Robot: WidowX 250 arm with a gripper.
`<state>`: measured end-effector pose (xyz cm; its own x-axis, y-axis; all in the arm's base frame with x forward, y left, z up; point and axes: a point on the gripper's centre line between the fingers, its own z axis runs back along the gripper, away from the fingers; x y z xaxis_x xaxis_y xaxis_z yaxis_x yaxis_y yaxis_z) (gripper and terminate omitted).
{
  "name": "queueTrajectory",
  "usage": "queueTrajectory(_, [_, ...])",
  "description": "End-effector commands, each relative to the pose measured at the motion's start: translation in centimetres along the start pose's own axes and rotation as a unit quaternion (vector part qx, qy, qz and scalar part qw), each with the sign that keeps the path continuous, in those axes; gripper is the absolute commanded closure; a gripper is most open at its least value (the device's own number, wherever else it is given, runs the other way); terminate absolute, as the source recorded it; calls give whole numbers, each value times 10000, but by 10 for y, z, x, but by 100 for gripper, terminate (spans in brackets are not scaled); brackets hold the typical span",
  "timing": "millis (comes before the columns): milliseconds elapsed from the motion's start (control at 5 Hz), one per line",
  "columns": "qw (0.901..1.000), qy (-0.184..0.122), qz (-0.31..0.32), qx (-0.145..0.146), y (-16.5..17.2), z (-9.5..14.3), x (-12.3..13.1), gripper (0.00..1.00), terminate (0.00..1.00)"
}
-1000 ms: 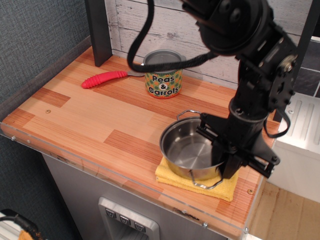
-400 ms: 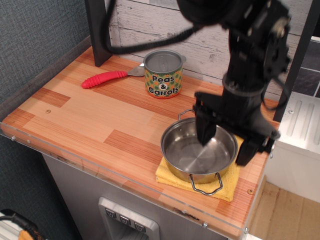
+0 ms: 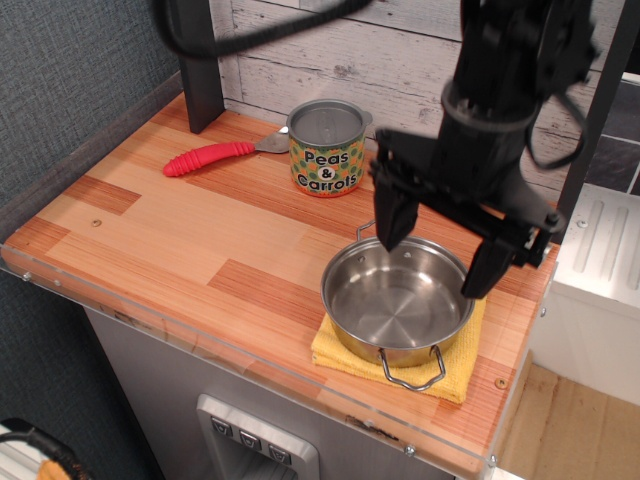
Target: Place pot on top of orange towel
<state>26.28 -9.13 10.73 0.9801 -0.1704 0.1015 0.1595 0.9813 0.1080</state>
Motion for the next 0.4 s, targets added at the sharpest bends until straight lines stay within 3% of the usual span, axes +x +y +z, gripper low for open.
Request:
queueTrajectory(0, [9996,-118,231,-67,0,52,-42,0,0])
queueTrajectory(200, [9994,-37,338,-1,-2,70,-60,0,0])
